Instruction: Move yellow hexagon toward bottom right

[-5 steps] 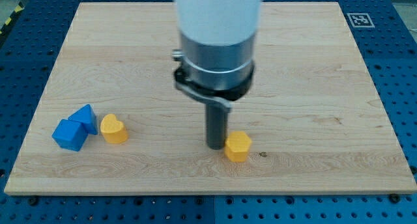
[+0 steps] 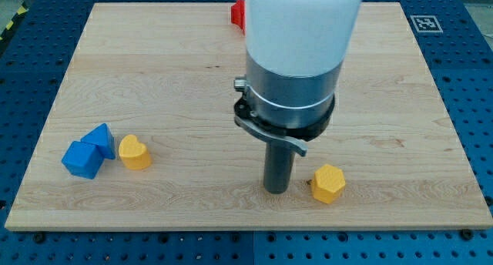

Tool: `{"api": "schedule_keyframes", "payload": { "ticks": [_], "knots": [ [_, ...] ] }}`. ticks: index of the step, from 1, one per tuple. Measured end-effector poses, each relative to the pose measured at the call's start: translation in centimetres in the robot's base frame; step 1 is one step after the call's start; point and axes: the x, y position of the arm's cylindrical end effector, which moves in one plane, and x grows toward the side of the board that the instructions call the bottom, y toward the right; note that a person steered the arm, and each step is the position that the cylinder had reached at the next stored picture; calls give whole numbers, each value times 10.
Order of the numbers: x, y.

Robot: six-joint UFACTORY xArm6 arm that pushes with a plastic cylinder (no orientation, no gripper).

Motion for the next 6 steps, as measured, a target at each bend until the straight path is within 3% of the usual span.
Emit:
{"api": "schedule_keyframes", "payload": {
  "ticks": [4, 6],
  "knots": [
    [2, 105],
    [41, 80]
  ]
}}
